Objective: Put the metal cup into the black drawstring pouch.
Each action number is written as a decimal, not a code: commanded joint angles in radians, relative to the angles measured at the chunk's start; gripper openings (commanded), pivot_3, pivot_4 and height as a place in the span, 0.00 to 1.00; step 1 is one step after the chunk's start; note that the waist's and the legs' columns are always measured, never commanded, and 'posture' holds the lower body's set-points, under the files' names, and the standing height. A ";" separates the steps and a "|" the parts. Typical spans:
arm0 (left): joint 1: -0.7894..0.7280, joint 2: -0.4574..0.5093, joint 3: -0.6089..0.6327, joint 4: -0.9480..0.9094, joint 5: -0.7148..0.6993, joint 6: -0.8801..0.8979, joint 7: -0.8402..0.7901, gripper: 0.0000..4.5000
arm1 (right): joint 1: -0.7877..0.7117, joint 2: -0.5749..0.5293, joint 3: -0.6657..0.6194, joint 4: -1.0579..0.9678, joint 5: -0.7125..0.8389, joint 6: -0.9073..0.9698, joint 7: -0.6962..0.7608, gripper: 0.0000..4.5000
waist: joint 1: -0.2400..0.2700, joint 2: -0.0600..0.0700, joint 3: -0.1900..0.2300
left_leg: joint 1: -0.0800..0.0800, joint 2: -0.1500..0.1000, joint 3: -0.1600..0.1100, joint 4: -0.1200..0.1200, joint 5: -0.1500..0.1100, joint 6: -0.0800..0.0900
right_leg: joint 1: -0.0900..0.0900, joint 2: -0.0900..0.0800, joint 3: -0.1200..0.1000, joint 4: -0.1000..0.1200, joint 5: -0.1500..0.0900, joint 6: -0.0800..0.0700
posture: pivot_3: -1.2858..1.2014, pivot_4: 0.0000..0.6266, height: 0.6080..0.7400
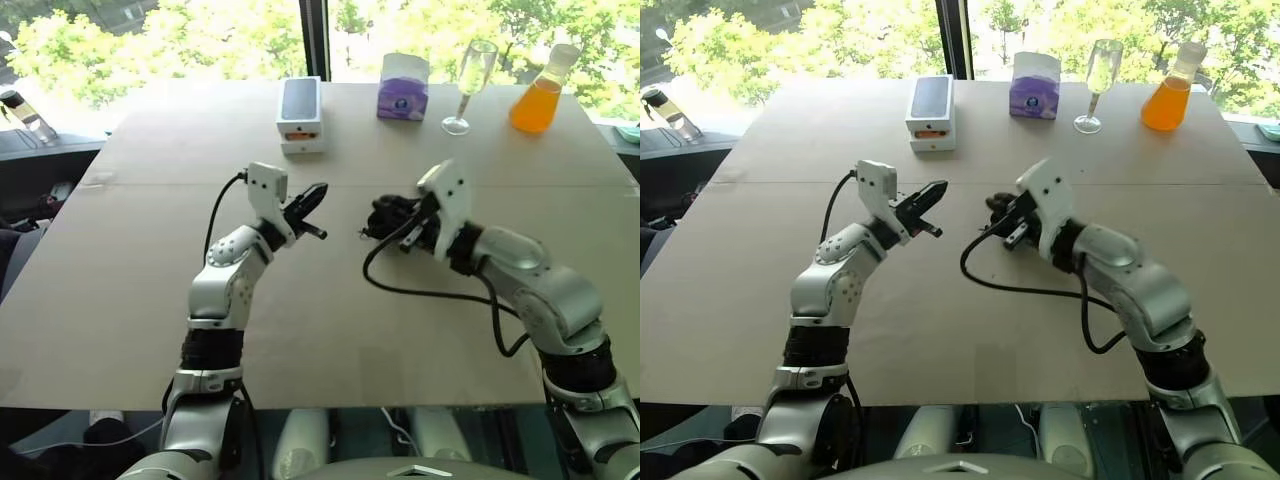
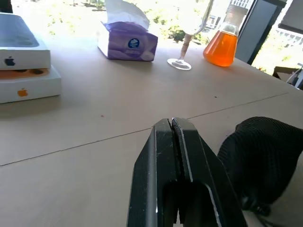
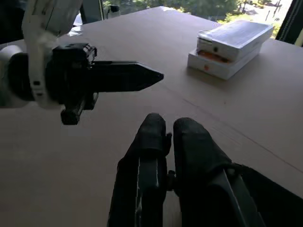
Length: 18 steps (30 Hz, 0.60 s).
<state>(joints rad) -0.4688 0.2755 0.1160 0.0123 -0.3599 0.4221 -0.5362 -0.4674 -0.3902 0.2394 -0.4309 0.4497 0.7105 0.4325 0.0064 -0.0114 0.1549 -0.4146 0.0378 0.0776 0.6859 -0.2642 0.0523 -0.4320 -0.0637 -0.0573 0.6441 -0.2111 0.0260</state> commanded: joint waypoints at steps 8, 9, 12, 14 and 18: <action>0.225 0.199 0.105 -0.277 -0.147 0.051 -0.157 0.73 | 0.248 -0.231 -0.279 -0.255 0.076 -0.019 0.143 1.00 | 0.010 -0.001 0.000 | -0.001 0.000 -0.002 0.000 0.000 0.000 | 0.001 -0.002 -0.003 -0.002 0.000 0.000 | 0.52 0.24 0.98; 0.263 0.224 0.123 -0.314 -0.160 0.053 -0.170 0.79 | 0.319 -0.270 -0.331 -0.280 0.058 -0.028 0.150 1.00 | 0.008 -0.001 0.000 | -0.001 0.000 -0.002 0.000 0.000 0.000 | 0.001 -0.003 -0.003 -0.002 0.000 0.000 | 0.52 0.24 0.98; 0.378 0.278 0.181 -0.414 -0.205 0.078 -0.183 1.00 | 0.480 -0.308 -0.460 -0.310 -0.001 -0.080 0.124 1.00 | 0.006 -0.001 0.000 | 0.000 0.000 -0.002 -0.001 -0.001 0.000 | 0.001 -0.003 -0.003 -0.002 -0.001 0.000 | 0.52 0.24 0.98; 0.437 0.298 0.215 -0.465 -0.251 0.114 -0.178 1.00 | 0.541 -0.295 -0.514 -0.318 -0.004 -0.103 0.111 1.00 | 0.004 -0.001 0.000 | 0.001 0.001 -0.001 -0.001 -0.001 0.000 | 0.001 -0.002 -0.001 -0.002 -0.001 0.000 | 0.52 0.24 0.98; 0.593 0.321 0.326 -0.553 -0.291 0.130 -0.162 1.00 | 0.722 -0.210 -0.593 -0.326 -0.008 -0.229 0.125 1.00 | 0.007 -0.001 0.000 | 0.002 0.002 -0.001 -0.001 -0.003 0.003 | 0.001 -0.001 -0.001 -0.001 -0.005 0.000 | 0.52 0.24 0.98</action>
<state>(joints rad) 0.1195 0.5854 0.3930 -0.4936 -0.6289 0.5547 -0.7095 0.2456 -0.6093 -0.3179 -0.7253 0.4315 0.5379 0.5481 0.0131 -0.0125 0.1545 -0.4125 0.0400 0.0757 0.6849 -0.2667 0.0556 -0.4304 -0.0646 -0.0588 0.6432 -0.2160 0.0260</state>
